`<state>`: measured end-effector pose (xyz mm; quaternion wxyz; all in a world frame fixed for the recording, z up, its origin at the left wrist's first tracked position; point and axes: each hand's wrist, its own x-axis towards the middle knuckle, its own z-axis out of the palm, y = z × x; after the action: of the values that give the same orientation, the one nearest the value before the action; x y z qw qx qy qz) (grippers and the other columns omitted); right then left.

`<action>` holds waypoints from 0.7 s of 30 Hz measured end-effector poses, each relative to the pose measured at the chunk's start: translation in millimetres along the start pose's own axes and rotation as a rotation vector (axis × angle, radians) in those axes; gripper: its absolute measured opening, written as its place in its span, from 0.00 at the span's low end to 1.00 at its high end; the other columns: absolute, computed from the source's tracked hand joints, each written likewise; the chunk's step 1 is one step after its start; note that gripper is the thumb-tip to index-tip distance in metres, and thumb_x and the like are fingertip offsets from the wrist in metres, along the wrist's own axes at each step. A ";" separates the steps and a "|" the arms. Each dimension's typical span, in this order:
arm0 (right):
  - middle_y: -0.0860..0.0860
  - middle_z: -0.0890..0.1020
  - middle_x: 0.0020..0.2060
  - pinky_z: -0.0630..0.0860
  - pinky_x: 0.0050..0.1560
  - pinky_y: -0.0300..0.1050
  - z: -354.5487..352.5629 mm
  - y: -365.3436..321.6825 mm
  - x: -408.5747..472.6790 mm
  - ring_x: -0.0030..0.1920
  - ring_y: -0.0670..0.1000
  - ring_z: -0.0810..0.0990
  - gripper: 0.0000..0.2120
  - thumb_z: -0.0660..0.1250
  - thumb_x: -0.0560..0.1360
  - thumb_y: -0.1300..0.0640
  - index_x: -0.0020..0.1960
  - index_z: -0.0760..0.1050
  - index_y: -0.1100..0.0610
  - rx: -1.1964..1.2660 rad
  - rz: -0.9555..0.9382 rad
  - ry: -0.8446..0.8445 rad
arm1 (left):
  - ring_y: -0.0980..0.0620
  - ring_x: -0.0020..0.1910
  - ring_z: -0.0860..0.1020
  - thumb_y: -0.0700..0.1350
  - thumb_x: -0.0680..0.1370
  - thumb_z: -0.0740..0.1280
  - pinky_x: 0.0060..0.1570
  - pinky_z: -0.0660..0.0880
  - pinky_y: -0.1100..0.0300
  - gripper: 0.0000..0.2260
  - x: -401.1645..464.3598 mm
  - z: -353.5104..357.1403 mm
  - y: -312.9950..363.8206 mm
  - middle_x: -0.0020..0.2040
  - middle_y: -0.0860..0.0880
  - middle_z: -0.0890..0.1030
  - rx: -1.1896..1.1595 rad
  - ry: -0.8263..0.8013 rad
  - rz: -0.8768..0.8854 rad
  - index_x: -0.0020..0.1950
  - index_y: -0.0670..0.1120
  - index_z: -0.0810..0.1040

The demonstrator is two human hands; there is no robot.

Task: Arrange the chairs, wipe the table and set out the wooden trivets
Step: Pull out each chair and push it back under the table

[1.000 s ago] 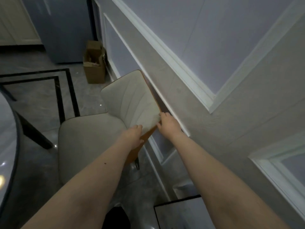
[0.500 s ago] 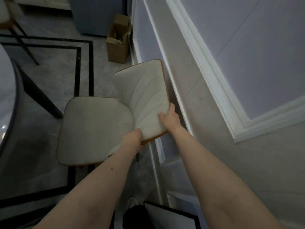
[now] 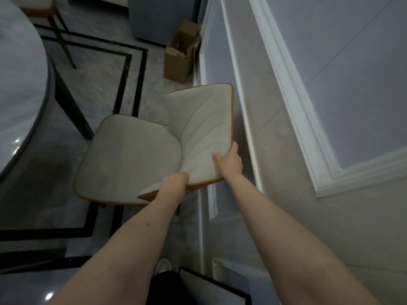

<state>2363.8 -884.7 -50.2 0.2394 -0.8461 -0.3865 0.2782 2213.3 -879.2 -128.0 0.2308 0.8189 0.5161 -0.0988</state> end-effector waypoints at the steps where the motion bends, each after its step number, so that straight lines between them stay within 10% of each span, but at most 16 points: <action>1: 0.60 0.74 0.65 0.69 0.61 0.48 3.6 -0.3 -6.3 0.63 0.61 0.74 0.34 0.66 0.76 0.53 0.76 0.53 0.58 0.008 0.001 0.005 | 0.43 0.60 0.75 0.44 0.78 0.64 0.59 0.70 0.53 0.14 -4.6 -0.3 -3.6 0.61 0.42 0.76 0.013 -0.009 0.004 0.62 0.43 0.70; 21: 0.60 0.72 0.67 0.69 0.63 0.49 133.1 -102.3 -118.5 0.65 0.60 0.73 0.35 0.61 0.79 0.55 0.77 0.44 0.62 0.050 -0.070 -0.070 | 0.44 0.62 0.74 0.43 0.77 0.63 0.58 0.70 0.52 0.13 -103.9 -33.3 -168.2 0.62 0.44 0.76 0.080 -0.019 -0.213 0.61 0.45 0.73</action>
<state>2158.5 -892.7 -50.1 0.2562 -0.8156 -0.4169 0.3088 2014.4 -885.6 -103.8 0.1910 0.7670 0.5937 -0.1508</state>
